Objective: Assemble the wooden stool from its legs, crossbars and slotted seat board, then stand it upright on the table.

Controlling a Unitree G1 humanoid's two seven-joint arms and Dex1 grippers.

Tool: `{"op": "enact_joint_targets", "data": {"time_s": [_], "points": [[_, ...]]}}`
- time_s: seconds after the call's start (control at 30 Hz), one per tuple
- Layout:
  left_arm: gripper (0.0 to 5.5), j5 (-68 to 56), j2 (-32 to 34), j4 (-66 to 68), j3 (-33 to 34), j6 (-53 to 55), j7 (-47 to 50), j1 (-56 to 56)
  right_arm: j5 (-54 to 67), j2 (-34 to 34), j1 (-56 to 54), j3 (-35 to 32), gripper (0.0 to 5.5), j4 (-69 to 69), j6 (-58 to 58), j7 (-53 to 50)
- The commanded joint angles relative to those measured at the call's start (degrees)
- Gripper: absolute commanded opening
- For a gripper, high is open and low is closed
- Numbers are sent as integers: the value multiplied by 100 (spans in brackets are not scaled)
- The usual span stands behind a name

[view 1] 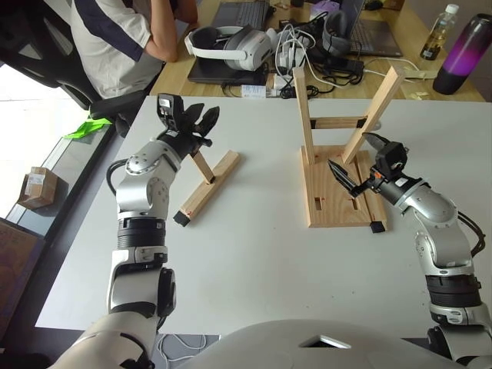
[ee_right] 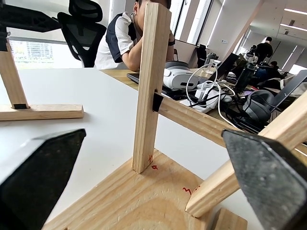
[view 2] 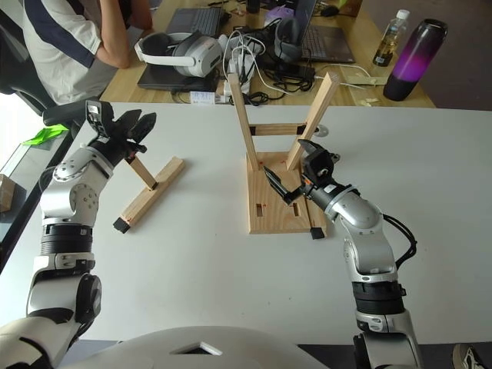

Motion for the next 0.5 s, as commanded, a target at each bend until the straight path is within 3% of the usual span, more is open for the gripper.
{"op": "enact_joint_targets", "data": {"time_s": [0.03,0.13,0.23,0.33,0.43,0.5], "points": [[208,-148,291,-175,607,248,520,-766,30,-12,25,-63,540,-25,70,-15],[208,375,890,574,824,332,1045,-955,32,20,48,-63,540,-53,75,-50],[208,1141,1463,1127,112,585,715,-554,65,58,69,-97,540,-70,89,-89],[208,1205,1470,488,-628,1046,-124,83,102,91,67,-137,540,-62,113,-109],[208,509,1346,-1077,-1090,1728,-1084,671,115,99,62,-150,540,-51,123,-144],[208,541,1414,-1227,-1222,1835,-1246,806,109,107,52,-147,540,-43,126,-161]]}}
